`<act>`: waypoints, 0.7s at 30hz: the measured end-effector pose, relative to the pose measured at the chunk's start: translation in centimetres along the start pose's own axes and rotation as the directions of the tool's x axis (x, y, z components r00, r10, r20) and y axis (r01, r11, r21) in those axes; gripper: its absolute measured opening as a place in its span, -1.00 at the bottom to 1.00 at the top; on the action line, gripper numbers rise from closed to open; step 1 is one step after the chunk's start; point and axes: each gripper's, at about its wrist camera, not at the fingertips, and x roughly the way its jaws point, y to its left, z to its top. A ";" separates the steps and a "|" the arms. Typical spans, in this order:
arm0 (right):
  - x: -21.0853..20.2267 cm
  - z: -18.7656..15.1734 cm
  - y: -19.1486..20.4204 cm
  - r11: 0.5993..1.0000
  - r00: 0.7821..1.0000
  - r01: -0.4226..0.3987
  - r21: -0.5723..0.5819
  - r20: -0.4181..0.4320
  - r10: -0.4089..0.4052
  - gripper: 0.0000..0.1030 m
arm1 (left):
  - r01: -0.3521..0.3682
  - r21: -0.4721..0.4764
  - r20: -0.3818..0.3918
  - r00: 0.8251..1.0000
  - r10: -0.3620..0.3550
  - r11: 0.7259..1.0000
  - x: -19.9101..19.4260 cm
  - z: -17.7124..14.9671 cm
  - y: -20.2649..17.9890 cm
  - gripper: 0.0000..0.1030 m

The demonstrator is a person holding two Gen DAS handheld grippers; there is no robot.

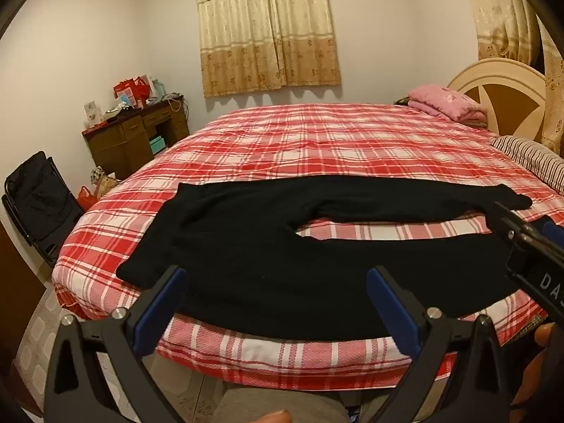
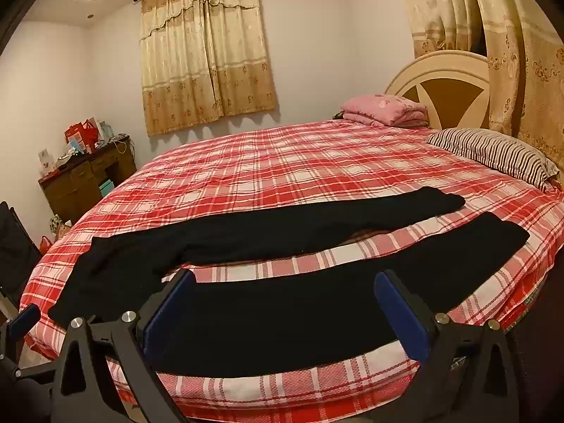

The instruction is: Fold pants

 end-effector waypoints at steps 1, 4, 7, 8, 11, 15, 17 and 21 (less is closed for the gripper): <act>0.0 0.0 0.0 1.000 1.000 -0.004 0.004 -0.001 0.004 0.98 | 0.000 0.000 0.001 1.000 0.000 1.000 0.0 0.0 0.0 1.00; -0.1 -0.1 0.1 1.000 1.000 -0.003 0.005 0.001 0.003 0.98 | 0.008 -0.008 -0.002 1.000 -0.008 1.000 0.0 0.0 0.0 1.00; -0.1 -0.1 0.3 1.000 1.000 -0.003 0.004 -0.004 0.003 0.98 | 0.012 -0.021 -0.010 1.000 -0.012 1.000 0.0 -0.1 -0.1 1.00; -0.1 -0.2 0.3 1.000 1.000 -0.003 0.004 -0.004 0.003 0.98 | 0.015 -0.025 -0.014 1.000 -0.015 1.000 0.0 -0.2 -0.3 1.00; 0.0 -0.3 0.4 1.000 1.000 -0.002 0.004 -0.003 0.002 0.98 | 0.025 -0.030 -0.011 1.000 -0.026 0.999 0.1 -0.5 -0.3 1.00; -0.3 -0.3 0.8 1.000 1.000 -0.003 0.005 -0.004 0.003 0.98 | 0.028 -0.020 -0.003 1.000 -0.028 0.999 -0.1 -0.5 -0.2 1.00; -0.3 -0.4 1.0 1.000 1.000 -0.004 0.006 -0.006 0.004 0.98 | 0.027 -0.015 -0.007 1.000 -0.027 1.000 0.0 -0.5 -0.2 1.00; -0.2 -0.4 1.0 1.000 1.000 -0.004 0.007 -0.007 0.004 0.98 | 0.020 -0.008 -0.016 1.000 -0.020 1.000 0.2 -0.6 -0.3 1.00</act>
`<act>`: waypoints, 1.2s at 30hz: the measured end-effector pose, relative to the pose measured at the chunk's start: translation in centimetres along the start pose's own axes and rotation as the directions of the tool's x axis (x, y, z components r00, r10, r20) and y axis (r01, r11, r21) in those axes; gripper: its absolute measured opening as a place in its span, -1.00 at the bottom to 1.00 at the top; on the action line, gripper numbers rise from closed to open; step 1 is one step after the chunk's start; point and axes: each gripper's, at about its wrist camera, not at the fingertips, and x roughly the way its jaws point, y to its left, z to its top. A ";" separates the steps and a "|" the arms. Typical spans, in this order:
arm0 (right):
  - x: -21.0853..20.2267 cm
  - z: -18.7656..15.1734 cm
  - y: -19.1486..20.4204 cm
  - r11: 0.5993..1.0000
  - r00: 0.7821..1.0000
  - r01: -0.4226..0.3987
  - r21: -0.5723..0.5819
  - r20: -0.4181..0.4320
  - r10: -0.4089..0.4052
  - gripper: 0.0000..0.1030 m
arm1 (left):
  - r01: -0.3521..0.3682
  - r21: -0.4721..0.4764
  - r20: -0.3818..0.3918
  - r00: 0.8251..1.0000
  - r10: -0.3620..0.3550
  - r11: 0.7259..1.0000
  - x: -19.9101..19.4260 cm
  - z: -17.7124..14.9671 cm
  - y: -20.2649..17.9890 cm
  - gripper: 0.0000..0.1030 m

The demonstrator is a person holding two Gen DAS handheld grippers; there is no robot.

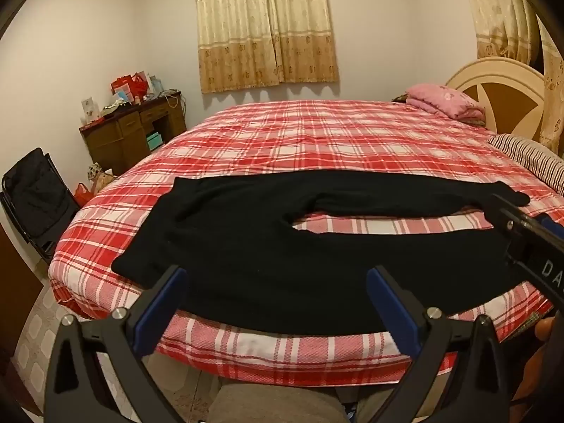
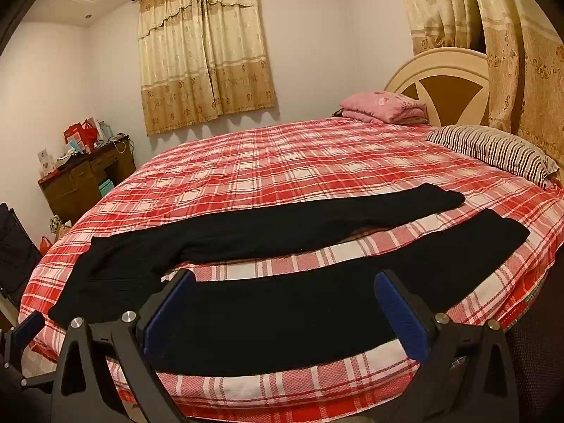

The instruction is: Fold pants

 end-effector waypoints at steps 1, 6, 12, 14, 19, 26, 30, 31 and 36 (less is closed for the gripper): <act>0.0 0.0 0.0 1.000 1.000 0.000 0.000 -0.001 0.000 0.98 | -0.001 0.001 0.000 1.000 0.001 1.000 0.0 0.0 0.1 1.00; 0.0 -0.2 0.0 1.000 1.000 0.000 0.000 -0.004 0.000 0.98 | -0.001 0.003 0.000 1.000 0.001 1.000 0.0 -0.1 0.1 1.00; -0.1 -0.2 -0.1 1.000 1.000 0.001 0.003 -0.005 -0.001 0.98 | -0.002 0.003 0.000 1.000 0.002 1.000 0.0 0.0 0.2 1.00; -0.1 -0.2 -0.1 1.000 1.000 0.002 0.003 -0.006 -0.002 0.98 | -0.002 0.002 0.000 1.000 0.002 1.000 0.0 0.0 0.1 1.00; 0.4 -0.4 0.0 1.000 1.000 0.005 0.010 -0.009 -0.005 0.98 | -0.003 0.002 -0.002 1.000 0.003 1.000 0.0 -0.1 0.2 1.00; 0.5 -0.5 0.1 1.000 1.000 0.005 0.011 -0.012 -0.005 0.98 | -0.003 0.003 -0.003 1.000 0.003 1.000 0.0 -0.1 0.2 1.00; 0.5 -0.5 0.2 1.000 1.000 0.005 0.010 -0.013 -0.005 0.98 | -0.003 0.003 -0.002 1.000 0.003 1.000 0.0 -0.1 0.3 1.00; 0.6 -0.6 0.2 1.000 1.000 0.005 0.010 -0.013 -0.005 0.98 | -0.003 0.003 -0.002 1.000 0.003 1.000 0.0 0.0 0.2 1.00; 0.7 -0.6 0.2 1.000 1.000 0.004 0.013 -0.017 -0.004 0.98 | -0.003 0.004 -0.003 1.000 0.003 1.000 0.0 0.0 0.2 1.00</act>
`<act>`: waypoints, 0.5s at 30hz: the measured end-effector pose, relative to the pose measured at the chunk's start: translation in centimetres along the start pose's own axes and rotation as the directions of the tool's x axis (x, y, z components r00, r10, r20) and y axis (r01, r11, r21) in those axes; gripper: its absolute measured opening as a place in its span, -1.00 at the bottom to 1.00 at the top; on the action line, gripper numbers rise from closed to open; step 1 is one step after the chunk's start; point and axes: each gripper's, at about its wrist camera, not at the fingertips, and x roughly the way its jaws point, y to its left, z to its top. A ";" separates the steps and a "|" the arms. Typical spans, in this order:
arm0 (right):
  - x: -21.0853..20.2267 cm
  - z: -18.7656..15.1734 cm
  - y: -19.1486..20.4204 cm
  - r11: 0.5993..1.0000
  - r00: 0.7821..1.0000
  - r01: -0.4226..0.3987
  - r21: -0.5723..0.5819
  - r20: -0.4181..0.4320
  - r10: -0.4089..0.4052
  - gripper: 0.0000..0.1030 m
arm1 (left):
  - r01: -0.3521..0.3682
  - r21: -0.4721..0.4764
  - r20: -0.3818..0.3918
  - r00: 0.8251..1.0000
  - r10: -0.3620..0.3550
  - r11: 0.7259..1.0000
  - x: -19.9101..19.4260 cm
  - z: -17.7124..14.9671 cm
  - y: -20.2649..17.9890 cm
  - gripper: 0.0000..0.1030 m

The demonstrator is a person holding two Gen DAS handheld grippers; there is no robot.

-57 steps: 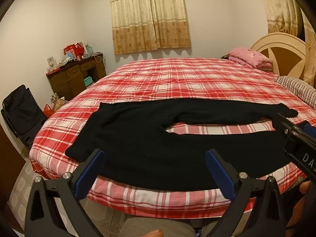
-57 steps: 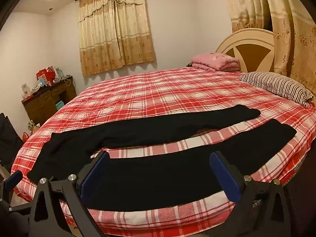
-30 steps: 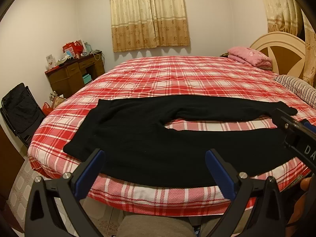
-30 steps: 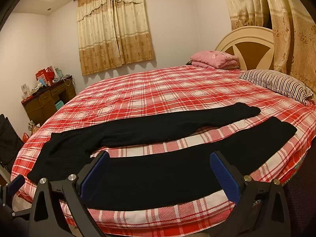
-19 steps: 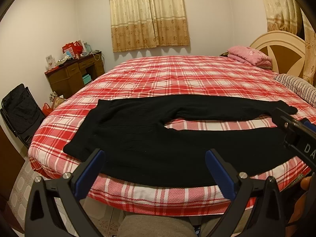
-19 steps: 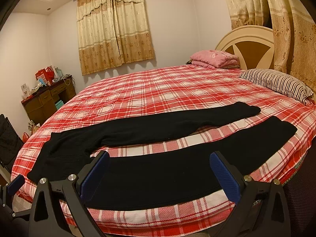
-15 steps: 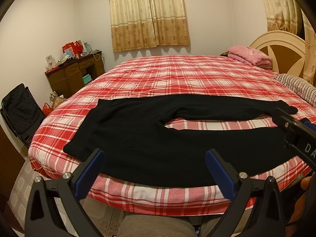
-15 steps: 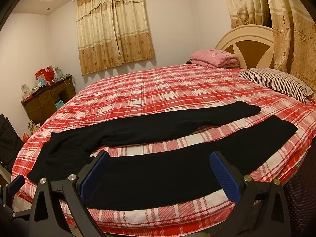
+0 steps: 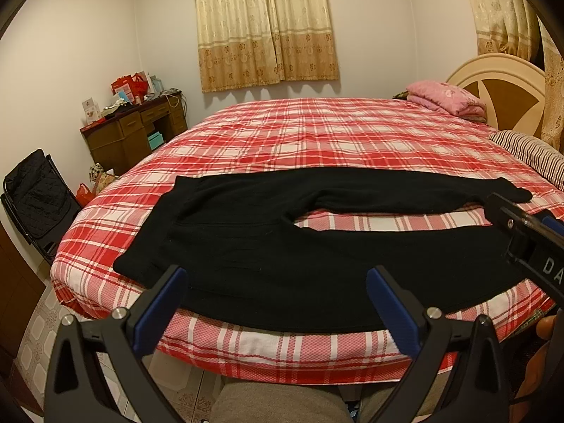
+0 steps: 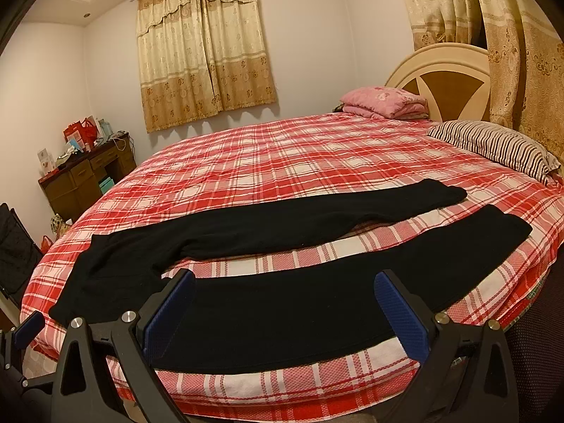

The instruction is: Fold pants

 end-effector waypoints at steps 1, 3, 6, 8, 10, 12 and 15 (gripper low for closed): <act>0.0 0.0 0.0 1.000 1.000 0.000 0.000 0.000 0.000 0.98 | 0.000 0.000 0.000 1.000 0.000 1.000 0.0 0.0 0.0 1.00; 0.0 0.0 0.0 1.000 1.000 0.000 0.000 0.000 0.000 0.98 | 0.000 0.001 0.000 1.000 0.000 1.000 0.0 0.0 0.0 1.00; 0.0 0.0 0.0 1.000 1.000 0.000 0.001 0.000 0.000 0.98 | 0.000 0.000 -0.001 1.000 0.000 1.000 0.0 0.0 0.0 1.00; 0.0 0.0 0.0 1.000 1.000 0.001 0.001 -0.001 -0.001 0.98 | 0.000 0.000 0.000 1.000 0.000 1.000 0.0 0.0 0.0 1.00; 0.0 0.0 0.1 1.000 1.000 0.000 0.001 -0.001 0.000 0.98 | -0.001 0.001 -0.001 1.000 0.001 1.000 0.0 0.0 0.0 1.00; -0.1 0.0 0.2 1.000 1.000 0.001 0.000 -0.001 -0.001 0.98 | -0.001 0.000 -0.001 1.000 0.001 1.000 0.0 0.0 0.0 1.00; -0.1 -0.1 0.3 1.000 1.000 0.000 -0.001 -0.001 0.000 0.98 | -0.001 0.001 -0.001 1.000 0.001 1.000 0.0 0.0 -0.1 1.00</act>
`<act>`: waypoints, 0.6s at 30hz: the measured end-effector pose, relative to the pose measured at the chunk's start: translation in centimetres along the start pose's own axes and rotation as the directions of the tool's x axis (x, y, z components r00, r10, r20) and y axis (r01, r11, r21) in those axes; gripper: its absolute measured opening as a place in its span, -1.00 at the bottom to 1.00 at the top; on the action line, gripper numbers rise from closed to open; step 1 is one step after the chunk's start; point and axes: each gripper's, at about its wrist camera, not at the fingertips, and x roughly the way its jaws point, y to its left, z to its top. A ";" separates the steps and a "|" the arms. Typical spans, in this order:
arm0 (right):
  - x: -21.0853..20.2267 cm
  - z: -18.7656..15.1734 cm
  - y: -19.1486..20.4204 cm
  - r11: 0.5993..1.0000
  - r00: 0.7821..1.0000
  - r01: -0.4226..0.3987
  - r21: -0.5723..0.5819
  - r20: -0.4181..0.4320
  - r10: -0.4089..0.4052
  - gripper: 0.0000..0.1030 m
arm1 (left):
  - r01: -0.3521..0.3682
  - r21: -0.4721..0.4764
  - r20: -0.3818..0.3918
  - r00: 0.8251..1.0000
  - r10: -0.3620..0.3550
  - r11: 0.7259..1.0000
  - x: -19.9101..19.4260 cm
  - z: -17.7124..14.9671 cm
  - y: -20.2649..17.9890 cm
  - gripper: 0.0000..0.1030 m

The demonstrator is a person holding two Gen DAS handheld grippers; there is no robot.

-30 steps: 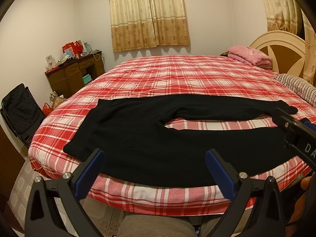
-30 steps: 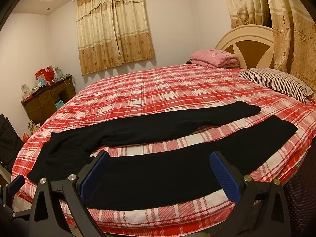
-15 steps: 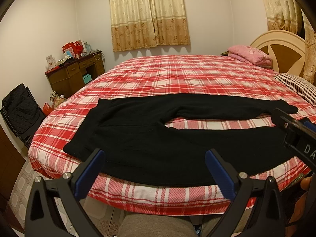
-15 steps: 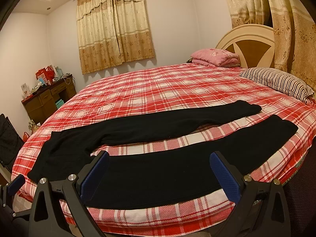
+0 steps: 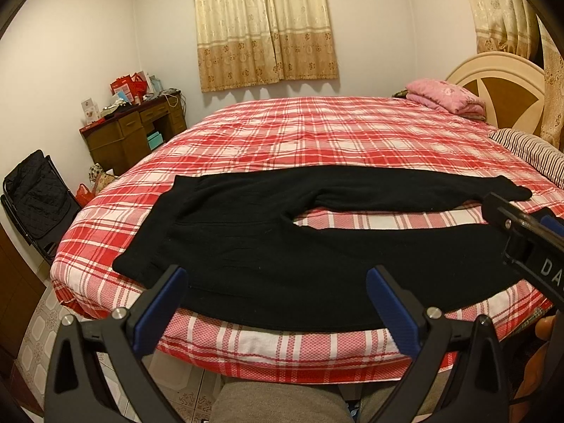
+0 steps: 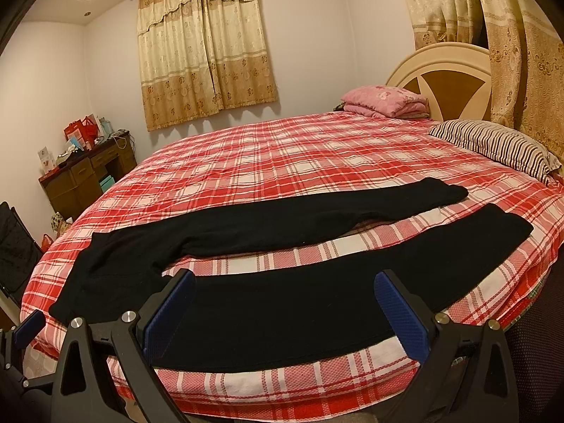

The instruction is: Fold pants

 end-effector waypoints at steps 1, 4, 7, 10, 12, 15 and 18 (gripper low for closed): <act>0.0 0.0 0.0 1.000 1.000 0.001 -0.001 0.001 -0.001 0.98 | 0.000 0.000 0.000 1.000 0.000 1.000 0.0 0.0 0.0 1.00; 0.1 -0.2 0.2 1.000 1.000 0.001 -0.002 -0.001 -0.001 0.98 | 0.000 0.000 -0.001 1.000 0.000 1.000 0.0 0.0 0.0 1.00; 0.2 -0.4 0.3 1.000 1.000 0.000 0.000 -0.006 0.000 0.98 | 0.000 0.001 -0.003 1.000 0.000 1.000 0.0 -0.1 0.0 1.00; 0.1 -0.3 0.2 1.000 1.000 0.001 0.004 -0.007 -0.001 0.98 | 0.000 0.002 -0.003 1.000 0.000 1.000 0.0 -0.1 0.0 1.00; 0.1 -0.3 0.2 1.000 1.000 0.003 0.004 -0.006 -0.003 0.98 | 0.000 0.002 -0.003 1.000 0.000 1.000 0.0 -0.1 0.0 1.00; 0.1 -0.4 0.2 1.000 1.000 0.003 0.003 -0.008 -0.003 0.98 | 0.000 0.003 -0.005 1.000 0.000 1.000 0.0 -0.1 0.1 1.00; 0.2 -0.3 0.2 1.000 1.000 0.002 0.004 -0.014 -0.002 0.98 | -0.001 0.006 -0.008 1.000 0.001 1.000 0.0 -0.3 0.0 1.00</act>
